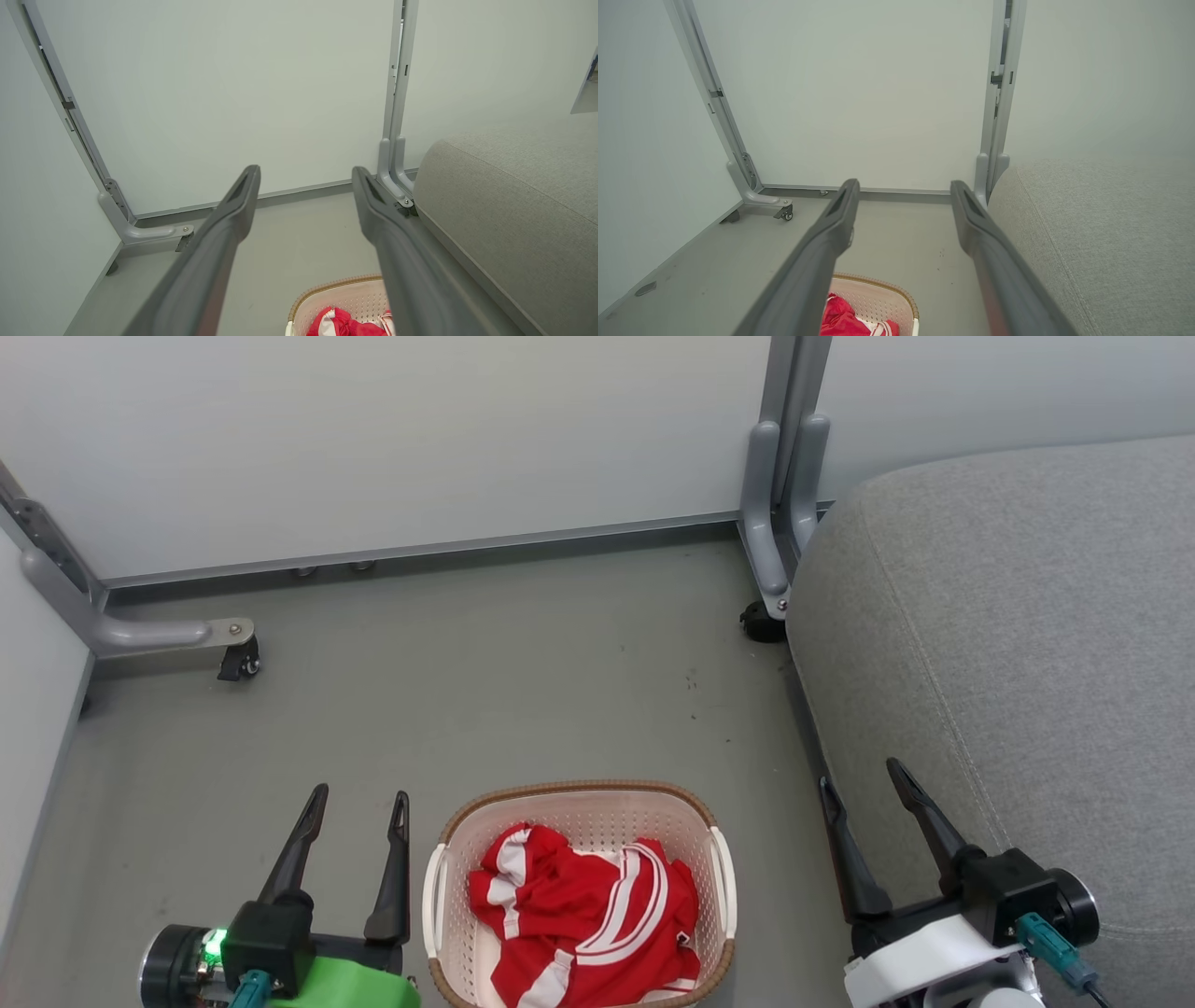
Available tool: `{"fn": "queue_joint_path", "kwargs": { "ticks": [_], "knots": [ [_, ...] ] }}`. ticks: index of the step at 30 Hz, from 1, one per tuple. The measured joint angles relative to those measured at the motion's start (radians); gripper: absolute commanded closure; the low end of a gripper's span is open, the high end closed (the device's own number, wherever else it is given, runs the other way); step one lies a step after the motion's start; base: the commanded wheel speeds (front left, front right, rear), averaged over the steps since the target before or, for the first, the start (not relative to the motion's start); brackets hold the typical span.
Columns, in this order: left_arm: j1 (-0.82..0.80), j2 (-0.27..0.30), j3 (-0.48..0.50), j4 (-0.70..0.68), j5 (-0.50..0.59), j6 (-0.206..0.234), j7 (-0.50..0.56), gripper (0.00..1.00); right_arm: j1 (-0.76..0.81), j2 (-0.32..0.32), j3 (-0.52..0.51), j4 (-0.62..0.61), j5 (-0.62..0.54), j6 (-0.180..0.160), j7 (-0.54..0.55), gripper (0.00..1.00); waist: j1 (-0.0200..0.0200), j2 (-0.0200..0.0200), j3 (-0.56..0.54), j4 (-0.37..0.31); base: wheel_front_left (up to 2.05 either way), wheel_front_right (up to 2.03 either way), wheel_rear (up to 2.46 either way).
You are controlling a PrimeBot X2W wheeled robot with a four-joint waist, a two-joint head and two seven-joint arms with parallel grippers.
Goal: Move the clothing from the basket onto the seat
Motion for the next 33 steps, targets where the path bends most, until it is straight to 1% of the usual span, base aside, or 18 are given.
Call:
{"fn": "queue_joint_path", "kwargs": {
  "ticks": [19, 21, 28, 33],
  "knots": [
    [0.001, 0.000, -0.008, 0.018, 0.000, 0.000, -0.006, 0.00, 0.000, 0.000, -0.001, -0.003, -0.003, 0.000, -0.001, 0.00, 0.0000, 0.0000, -0.001, -0.005, 0.00, 0.00, 0.00],
    [0.003, 0.001, -0.012, 0.040, -0.024, 0.000, -0.006, 0.00, 0.000, 0.000, -0.001, -0.003, -0.003, 0.000, -0.001, 0.00, 0.0000, 0.0000, 0.002, -0.005, 0.00, 0.00, 0.00],
    [0.003, 0.009, -0.045, 0.143, -0.060, 0.000, -0.006, 0.00, -0.002, 0.000, -0.006, 0.000, 0.005, 0.000, -0.002, 0.00, 0.0000, 0.0000, 0.029, -0.012, 0.00, 0.00, 0.00],
    [-0.063, 0.051, -0.091, 0.195, -0.035, 0.000, -0.007, 0.00, -0.041, -0.001, -0.030, -0.011, 0.016, 0.000, -0.002, 0.00, 0.0000, 0.0000, 0.086, -0.018, 0.00, 0.00, 0.00]
  ]
}}
